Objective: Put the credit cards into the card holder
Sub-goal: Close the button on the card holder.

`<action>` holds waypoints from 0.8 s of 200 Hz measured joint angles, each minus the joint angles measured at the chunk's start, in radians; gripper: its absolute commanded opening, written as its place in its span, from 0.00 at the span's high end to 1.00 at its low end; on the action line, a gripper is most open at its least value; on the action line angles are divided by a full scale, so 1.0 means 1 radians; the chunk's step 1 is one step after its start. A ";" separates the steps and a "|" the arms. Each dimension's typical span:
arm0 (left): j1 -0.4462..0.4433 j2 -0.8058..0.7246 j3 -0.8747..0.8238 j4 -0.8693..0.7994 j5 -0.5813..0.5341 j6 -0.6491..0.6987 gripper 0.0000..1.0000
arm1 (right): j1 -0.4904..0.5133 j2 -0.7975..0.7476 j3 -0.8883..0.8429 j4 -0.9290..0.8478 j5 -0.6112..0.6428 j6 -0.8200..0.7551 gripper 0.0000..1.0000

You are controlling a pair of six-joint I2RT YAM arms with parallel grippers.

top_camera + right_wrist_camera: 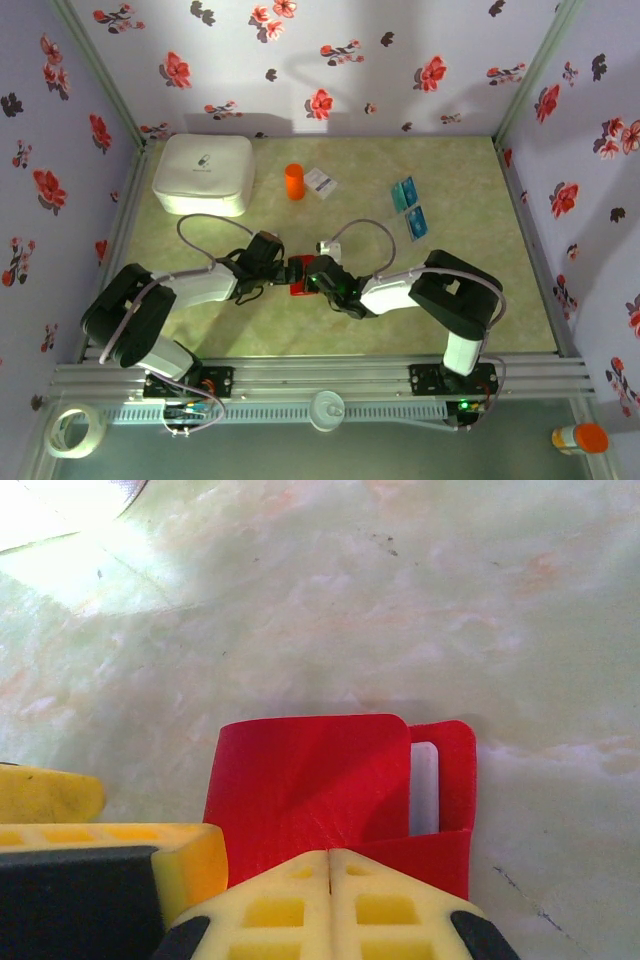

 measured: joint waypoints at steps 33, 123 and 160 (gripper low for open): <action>0.010 0.000 0.013 -0.023 0.011 0.000 0.00 | 0.000 -0.005 0.030 -0.056 -0.001 0.000 0.83; 0.177 -0.047 0.157 -0.224 0.053 0.053 0.00 | -0.080 -0.058 0.214 -0.404 -0.259 -0.066 0.01; 0.219 -0.169 0.211 -0.257 0.051 0.093 0.00 | -0.169 -0.229 0.257 -0.593 -0.343 -0.107 0.01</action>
